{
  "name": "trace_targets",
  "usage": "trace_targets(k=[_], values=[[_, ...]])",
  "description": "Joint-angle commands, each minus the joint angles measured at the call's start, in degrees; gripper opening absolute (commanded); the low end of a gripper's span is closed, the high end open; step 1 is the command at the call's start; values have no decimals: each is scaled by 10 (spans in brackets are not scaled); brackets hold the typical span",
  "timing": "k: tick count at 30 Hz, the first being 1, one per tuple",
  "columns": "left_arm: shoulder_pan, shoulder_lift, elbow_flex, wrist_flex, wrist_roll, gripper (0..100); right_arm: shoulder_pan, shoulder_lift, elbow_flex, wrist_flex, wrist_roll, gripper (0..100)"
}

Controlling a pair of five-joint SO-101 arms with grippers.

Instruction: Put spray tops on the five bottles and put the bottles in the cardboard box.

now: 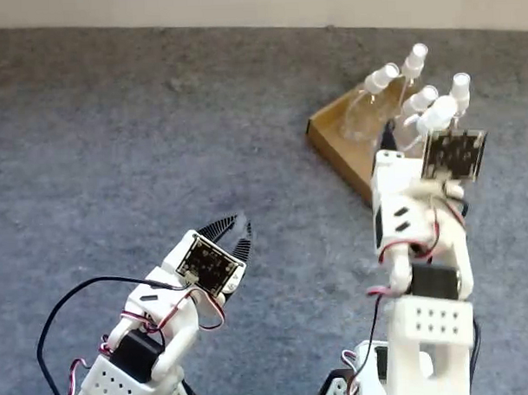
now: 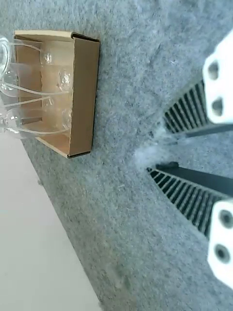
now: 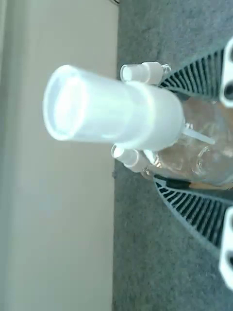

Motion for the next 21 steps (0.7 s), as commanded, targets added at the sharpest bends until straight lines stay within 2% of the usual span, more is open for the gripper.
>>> trace_targets(k=[1, 6, 10, 21], values=[[-9, -2, 11, -8, -4, 5, 28, 57, -64, 1, 4, 152], [-9, -2, 11, -8, -4, 5, 31, 101, -69, -4, 6, 152], [-9, -2, 11, -8, -5, 5, 31, 134, -63, -94, 6, 152], [-9, -1, 11, -8, -5, 5, 31, 255, -36, -201, 6, 152]])
